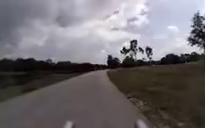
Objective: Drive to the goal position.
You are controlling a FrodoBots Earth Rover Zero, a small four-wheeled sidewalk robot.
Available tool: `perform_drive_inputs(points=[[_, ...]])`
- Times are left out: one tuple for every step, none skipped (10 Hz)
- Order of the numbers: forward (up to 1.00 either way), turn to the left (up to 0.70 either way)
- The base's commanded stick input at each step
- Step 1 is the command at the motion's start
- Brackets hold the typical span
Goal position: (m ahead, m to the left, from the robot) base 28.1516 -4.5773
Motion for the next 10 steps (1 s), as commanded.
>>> perform_drive_inputs(points=[[0.85,0.00],[0.85,0.00],[0.85,0.00],[0.85,0.00],[0.85,0.00],[0.85,0.00],[0.85,0.00],[0.85,0.22],[0.85,0.18],[0.85,0.00]])
